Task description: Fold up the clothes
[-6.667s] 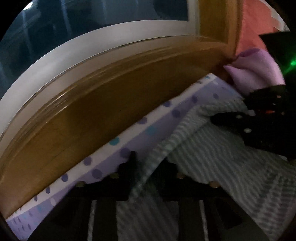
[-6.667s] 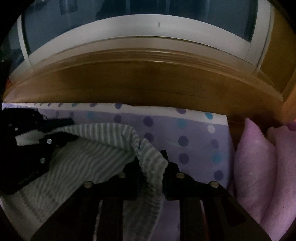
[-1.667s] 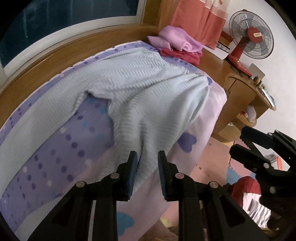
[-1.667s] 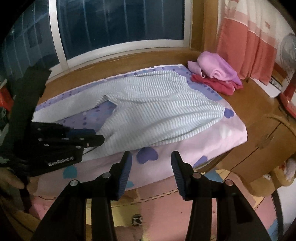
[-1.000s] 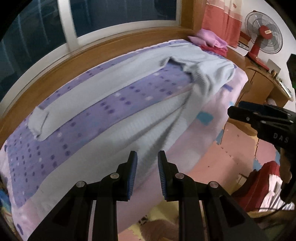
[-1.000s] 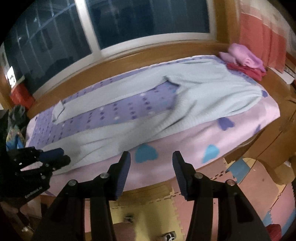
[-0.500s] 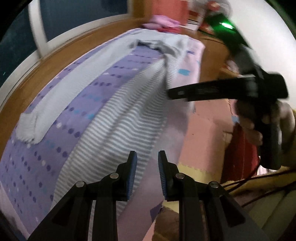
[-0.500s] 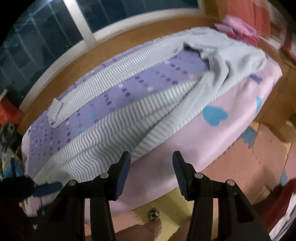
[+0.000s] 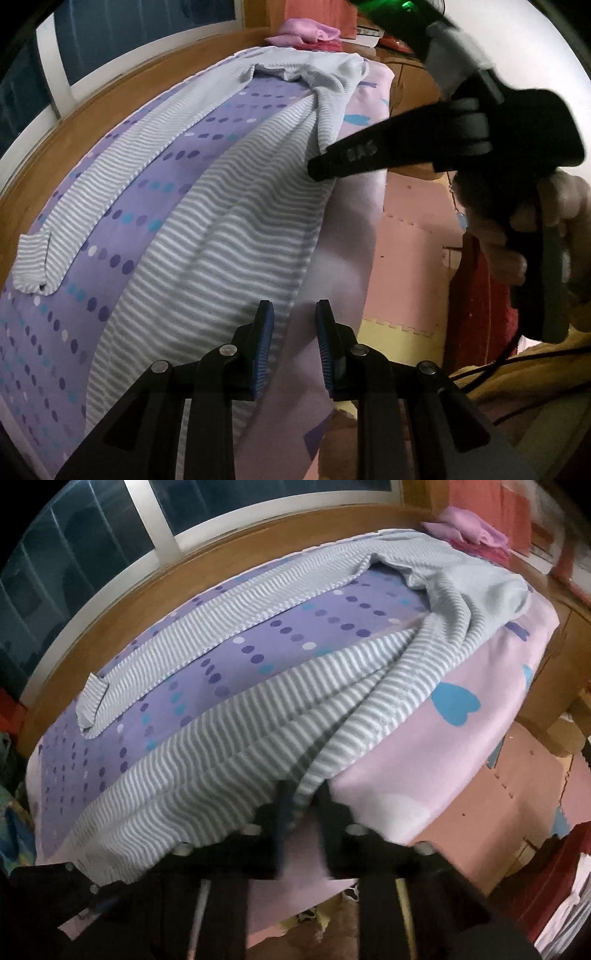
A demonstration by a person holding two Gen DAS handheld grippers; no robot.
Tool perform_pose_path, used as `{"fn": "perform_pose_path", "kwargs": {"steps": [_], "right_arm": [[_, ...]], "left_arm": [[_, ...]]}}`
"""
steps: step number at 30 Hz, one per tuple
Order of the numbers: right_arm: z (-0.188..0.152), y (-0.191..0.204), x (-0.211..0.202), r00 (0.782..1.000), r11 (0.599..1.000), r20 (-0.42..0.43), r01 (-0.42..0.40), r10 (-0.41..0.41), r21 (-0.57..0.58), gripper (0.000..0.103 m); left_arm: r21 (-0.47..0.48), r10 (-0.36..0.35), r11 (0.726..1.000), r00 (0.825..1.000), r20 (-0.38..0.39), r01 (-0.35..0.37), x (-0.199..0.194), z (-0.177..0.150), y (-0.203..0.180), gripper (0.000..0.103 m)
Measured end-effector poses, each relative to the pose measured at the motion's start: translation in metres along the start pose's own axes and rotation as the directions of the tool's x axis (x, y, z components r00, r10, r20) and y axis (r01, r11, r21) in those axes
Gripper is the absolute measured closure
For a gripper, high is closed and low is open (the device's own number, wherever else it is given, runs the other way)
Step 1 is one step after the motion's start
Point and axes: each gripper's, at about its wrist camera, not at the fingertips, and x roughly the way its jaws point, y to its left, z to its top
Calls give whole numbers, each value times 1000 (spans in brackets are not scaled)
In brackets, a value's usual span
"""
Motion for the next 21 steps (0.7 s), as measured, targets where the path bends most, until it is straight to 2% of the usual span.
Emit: {"fn": "perform_pose_path", "kwargs": {"steps": [4,5,6,7,11,14,17,21], "right_arm": [[13,1,-26,993,995,73,-94,95,-10,98],[17,2,-33,988,993,96,-117,119,-20,98],[23,4,-40,984,990,115,-136,139,-33,98],[29,6,-45,979,987,130,-150,155,-51,98],[57,21,-44,968,975,153,-183,201,-122,98],[77,36,-27,962,964,134,-219,239,-151,98],[95,49,-1,961,954,99,-237,257,-183,98],[109,57,51,973,954,9,-222,229,-202,98]], "left_arm": [[-6,9,1000,1000,16,-8,2,8,1,80],[-12,6,1000,1000,28,-6,0,10,1,84],[-22,7,1000,999,43,-6,-4,13,3,97],[-39,13,999,998,59,-11,-10,17,7,100],[-141,14,990,993,118,2,-37,31,36,100],[-224,37,974,990,136,-6,-47,38,64,100],[-307,86,951,989,123,-44,-43,43,93,100],[-412,124,907,990,68,-86,-24,43,132,100]]}}
